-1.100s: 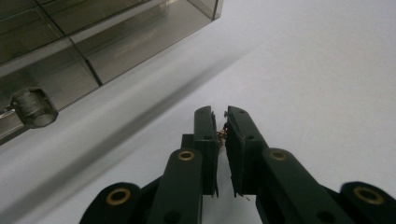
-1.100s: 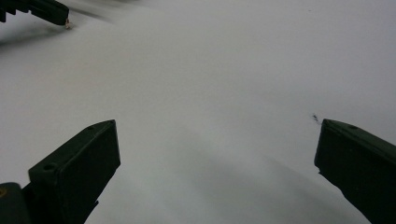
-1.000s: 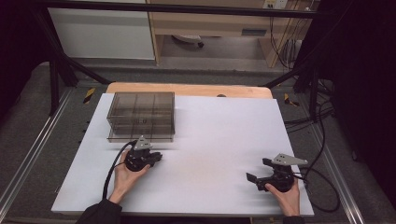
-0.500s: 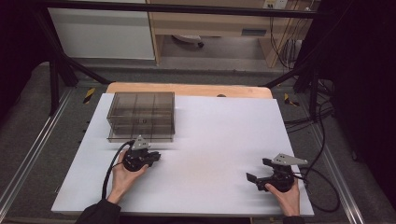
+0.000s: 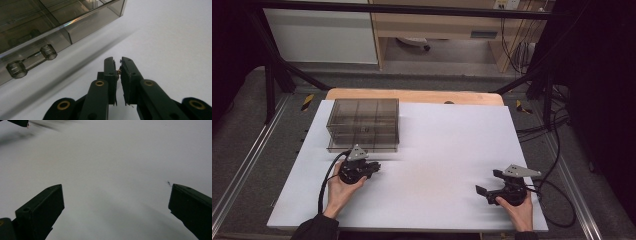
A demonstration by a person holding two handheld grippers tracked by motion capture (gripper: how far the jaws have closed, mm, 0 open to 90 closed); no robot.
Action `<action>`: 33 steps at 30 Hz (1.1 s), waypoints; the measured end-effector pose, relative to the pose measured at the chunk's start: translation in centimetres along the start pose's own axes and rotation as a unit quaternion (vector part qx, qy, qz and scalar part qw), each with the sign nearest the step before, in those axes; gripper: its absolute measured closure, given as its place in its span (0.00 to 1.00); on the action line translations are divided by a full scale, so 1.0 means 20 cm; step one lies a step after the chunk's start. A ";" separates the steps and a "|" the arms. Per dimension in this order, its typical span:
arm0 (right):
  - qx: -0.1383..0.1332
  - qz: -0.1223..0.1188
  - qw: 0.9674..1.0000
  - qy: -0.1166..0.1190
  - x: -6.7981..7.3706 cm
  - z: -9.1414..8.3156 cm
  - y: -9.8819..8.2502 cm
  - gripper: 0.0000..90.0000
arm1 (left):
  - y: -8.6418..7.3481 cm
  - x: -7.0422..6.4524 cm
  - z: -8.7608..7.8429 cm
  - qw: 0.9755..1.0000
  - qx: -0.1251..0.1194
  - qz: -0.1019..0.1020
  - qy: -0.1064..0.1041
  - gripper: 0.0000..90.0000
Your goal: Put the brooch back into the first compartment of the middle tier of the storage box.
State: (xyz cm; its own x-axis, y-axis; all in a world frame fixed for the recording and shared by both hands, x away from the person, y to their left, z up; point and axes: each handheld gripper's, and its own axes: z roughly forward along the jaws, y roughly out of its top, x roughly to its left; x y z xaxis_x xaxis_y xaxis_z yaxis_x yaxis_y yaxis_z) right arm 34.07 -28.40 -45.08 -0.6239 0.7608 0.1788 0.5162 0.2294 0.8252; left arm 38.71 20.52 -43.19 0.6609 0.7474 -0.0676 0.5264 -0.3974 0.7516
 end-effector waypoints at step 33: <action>0.001 0.001 1.000 -0.002 0.00 0.01 0.00 0.01 | -0.07 0.07 -0.19 1.000 -0.009 -0.003 0.026 0.92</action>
State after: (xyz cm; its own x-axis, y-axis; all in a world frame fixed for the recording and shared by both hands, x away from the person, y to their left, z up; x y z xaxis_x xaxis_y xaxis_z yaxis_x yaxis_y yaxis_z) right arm 34.09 -28.31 -45.16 -0.6214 0.7631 0.1778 0.5185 0.2303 0.8235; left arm 36.89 24.19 -41.73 0.6280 0.7773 -0.0387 0.5205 -0.3825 0.7634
